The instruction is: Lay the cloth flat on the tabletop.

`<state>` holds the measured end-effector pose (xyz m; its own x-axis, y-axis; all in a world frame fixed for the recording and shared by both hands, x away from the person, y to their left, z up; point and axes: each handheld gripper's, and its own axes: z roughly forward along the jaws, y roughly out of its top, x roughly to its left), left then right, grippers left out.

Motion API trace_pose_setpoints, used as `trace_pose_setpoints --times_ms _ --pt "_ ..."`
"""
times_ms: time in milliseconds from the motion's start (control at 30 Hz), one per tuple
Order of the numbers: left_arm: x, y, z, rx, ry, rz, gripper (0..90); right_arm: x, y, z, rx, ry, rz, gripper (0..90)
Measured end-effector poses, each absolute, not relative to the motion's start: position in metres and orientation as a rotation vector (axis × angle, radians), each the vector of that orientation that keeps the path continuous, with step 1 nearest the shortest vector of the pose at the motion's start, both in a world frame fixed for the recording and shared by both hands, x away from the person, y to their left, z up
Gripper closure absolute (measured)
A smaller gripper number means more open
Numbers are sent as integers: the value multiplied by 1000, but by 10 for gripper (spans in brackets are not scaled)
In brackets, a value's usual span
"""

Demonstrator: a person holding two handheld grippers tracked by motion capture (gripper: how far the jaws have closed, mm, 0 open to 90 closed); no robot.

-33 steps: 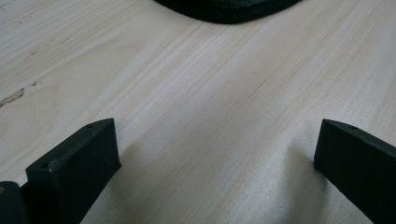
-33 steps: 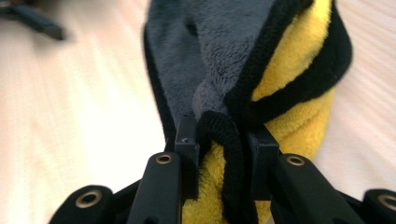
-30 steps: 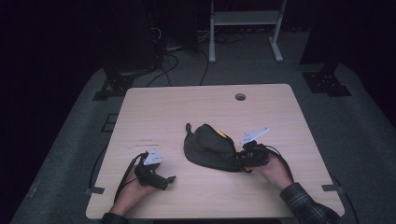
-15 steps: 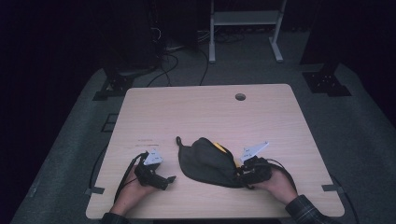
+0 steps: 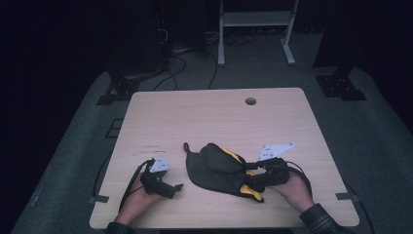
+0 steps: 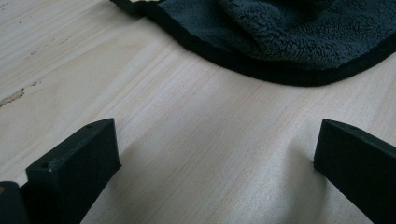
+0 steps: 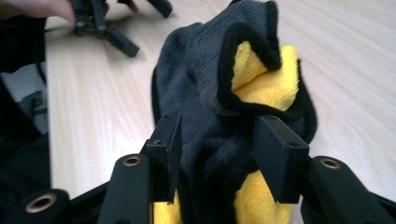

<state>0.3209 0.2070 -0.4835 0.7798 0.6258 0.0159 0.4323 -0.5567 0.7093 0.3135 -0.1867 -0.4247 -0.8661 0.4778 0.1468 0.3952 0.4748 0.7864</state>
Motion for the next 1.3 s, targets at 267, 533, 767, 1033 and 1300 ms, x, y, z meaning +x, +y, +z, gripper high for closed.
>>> trace_pose_setpoints --times_ms 267,533,767,1033,1300 --pt "321 207 -484 2245 784 346 0 326 -176 -416 791 2460 1347 457" --pt "321 207 -484 2242 786 346 0 347 -163 -417 766 2474 1372 739" --pt "321 207 -484 2248 779 346 0 344 -168 -413 788 2521 1399 597" --pt "321 207 -484 2248 779 346 0 333 -176 -433 841 2649 1289 689" --pt "320 207 -484 2244 781 346 0 345 -185 -408 854 2505 1324 850"
